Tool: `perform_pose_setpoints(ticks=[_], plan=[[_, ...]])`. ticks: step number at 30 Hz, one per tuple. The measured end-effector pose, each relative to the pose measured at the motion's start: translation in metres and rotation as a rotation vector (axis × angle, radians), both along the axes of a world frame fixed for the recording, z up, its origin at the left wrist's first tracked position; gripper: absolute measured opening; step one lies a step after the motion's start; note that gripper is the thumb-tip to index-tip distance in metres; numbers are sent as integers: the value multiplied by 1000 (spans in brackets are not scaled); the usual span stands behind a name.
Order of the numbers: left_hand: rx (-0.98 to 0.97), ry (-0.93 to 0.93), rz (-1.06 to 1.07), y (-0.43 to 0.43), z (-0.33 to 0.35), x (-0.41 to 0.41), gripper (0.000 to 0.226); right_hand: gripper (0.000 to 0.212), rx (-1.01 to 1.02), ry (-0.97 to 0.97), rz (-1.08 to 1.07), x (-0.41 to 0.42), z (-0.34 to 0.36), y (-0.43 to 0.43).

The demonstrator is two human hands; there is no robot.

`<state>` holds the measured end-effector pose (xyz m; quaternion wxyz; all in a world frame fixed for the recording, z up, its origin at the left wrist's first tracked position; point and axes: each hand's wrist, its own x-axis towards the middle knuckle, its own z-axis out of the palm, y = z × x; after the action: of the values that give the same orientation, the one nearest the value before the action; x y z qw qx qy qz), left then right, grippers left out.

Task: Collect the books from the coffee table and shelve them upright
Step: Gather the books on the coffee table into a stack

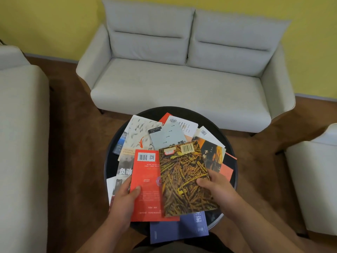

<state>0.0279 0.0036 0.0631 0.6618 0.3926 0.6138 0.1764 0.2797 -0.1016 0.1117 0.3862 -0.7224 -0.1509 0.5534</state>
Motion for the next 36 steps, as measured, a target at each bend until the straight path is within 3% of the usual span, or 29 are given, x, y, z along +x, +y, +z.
perform_pose_setpoints(ticks=[3,7,11,16,18,20,22,23,24,27,28,32,36], plan=[[19,0,4,-1,8,2,25,35,12,-335,154,-4,24,1],[-43,-208,42,-6,22,27,37,42,-41,-633,455,-39,51,11],[-201,-410,38,-4,43,45,58,49,17,-729,654,-74,53,24],[-338,-609,105,2,58,47,43,76,75,-701,798,-85,48,18],[-295,-574,85,4,56,49,46,75,103,-645,840,-83,49,15],[-246,-497,48,9,54,47,47,57,194,-585,785,-74,50,15],[-246,-461,22,16,51,40,45,44,227,-683,607,-59,46,18],[-255,-440,16,19,49,35,45,46,182,-740,477,-50,44,19],[-267,-432,11,22,49,32,47,53,116,-671,336,-42,42,19],[-269,-439,4,19,53,34,50,62,43,53,-3,-42,32,18],[-267,-436,8,16,55,37,47,57,51,156,-78,-44,27,16],[-173,-339,-62,9,64,50,29,32,115,93,-272,-45,17,13],[-20,-164,-190,5,69,57,28,54,83,-32,-223,-38,13,13]])
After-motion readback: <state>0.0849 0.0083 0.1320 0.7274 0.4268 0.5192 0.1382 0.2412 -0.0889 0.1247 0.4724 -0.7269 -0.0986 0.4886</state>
